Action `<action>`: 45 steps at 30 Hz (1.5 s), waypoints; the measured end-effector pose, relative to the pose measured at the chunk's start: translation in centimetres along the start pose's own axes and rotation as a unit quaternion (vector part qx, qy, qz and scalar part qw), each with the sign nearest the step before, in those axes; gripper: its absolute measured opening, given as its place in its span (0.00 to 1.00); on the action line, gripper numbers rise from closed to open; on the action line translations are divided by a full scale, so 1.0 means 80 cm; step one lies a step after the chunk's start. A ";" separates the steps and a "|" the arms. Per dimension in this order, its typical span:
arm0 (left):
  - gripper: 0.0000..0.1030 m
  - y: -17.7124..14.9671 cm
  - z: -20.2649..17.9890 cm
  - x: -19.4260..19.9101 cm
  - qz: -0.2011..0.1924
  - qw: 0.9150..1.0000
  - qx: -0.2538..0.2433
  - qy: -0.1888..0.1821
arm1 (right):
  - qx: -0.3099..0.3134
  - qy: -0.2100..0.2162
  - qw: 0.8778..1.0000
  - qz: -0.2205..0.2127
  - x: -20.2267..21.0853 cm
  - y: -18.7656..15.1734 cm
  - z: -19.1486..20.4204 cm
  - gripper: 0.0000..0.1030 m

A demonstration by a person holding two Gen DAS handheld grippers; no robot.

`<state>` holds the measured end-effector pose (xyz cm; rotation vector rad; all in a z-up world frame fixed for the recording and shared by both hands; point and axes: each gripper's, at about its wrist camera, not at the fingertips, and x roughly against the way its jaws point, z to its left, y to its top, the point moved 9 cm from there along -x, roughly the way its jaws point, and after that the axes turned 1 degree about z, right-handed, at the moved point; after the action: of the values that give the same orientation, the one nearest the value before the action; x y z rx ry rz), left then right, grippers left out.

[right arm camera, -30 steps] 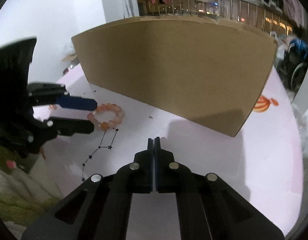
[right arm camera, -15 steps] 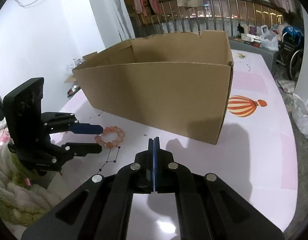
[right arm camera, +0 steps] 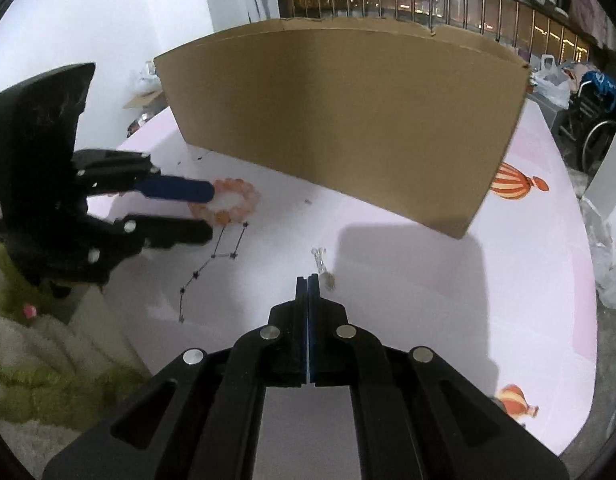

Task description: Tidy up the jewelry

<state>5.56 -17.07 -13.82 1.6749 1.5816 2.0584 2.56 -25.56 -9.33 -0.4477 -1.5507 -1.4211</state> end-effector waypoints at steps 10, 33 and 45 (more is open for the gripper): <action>0.35 -0.002 -0.004 -0.004 0.000 1.000 0.006 0.006 | -0.028 0.012 0.999 -0.015 -0.009 0.017 -0.005 0.00; 0.35 -0.004 0.003 -0.003 -0.005 1.000 0.020 0.001 | -0.021 -0.040 0.999 -0.026 -0.017 0.017 -0.001 0.04; 0.35 -0.004 0.004 -0.004 -0.004 1.000 0.022 -0.003 | -0.152 0.013 0.987 -0.042 -0.006 0.033 -0.043 0.01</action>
<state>5.74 -16.87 -14.30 1.6825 1.6407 2.0281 6.25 -27.87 -8.69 -0.5479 -1.3490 -1.7313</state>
